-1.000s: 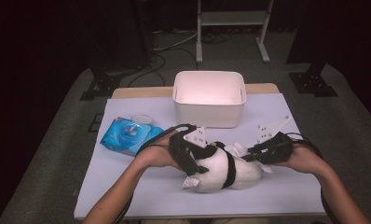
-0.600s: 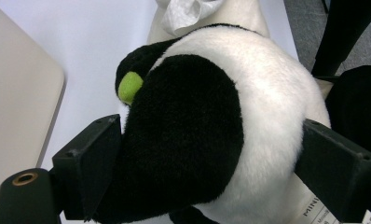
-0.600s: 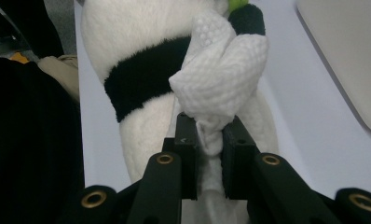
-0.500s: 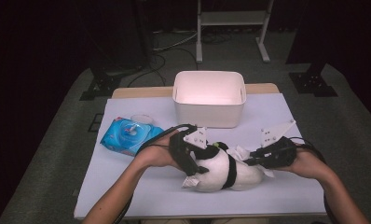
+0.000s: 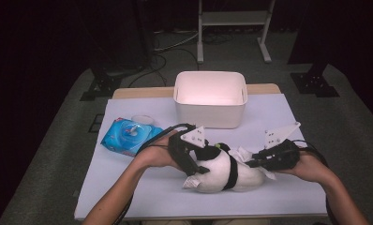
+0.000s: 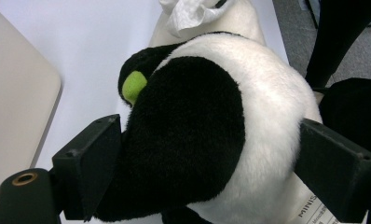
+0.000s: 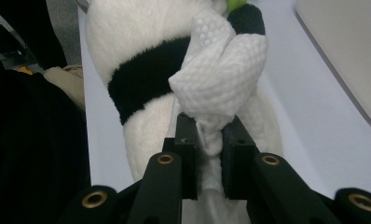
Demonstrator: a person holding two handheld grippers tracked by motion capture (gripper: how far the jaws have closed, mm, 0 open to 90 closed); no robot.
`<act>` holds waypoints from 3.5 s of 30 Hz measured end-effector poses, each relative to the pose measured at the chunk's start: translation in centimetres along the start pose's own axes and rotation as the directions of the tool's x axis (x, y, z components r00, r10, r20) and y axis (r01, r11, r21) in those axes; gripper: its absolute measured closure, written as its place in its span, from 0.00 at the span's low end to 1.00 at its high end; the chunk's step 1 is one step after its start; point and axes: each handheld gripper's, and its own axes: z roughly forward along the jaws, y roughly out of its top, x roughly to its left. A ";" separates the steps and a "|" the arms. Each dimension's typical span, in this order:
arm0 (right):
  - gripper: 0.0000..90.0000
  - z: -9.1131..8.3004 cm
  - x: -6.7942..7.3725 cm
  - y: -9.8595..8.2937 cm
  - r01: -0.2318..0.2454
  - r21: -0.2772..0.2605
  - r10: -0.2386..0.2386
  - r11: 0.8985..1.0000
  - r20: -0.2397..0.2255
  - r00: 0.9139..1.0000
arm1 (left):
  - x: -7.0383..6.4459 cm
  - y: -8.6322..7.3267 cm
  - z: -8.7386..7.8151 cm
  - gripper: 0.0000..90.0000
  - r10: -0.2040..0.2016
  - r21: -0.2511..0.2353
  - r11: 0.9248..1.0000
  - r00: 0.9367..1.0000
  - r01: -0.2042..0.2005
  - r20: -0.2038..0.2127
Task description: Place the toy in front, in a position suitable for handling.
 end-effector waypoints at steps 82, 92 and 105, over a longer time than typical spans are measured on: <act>0.86 -0.9 -0.8 -0.5 -0.008 -0.014 0.008 1.000 0.011 1.000 | -1.0 -1.2 1.5 0.11 -0.144 -0.089 0.984 0.981 0.157 0.130; 0.86 -1.2 -0.8 -1.1 -0.028 -0.026 0.028 0.999 0.010 1.000 | -1.2 -1.3 2.7 0.08 -0.154 -0.114 0.979 0.978 0.171 0.141; 0.86 -1.0 -0.4 -1.1 -0.023 -0.046 0.024 0.999 0.014 1.000 | -0.8 -0.9 2.9 0.17 -0.157 -0.149 0.973 0.978 0.177 0.136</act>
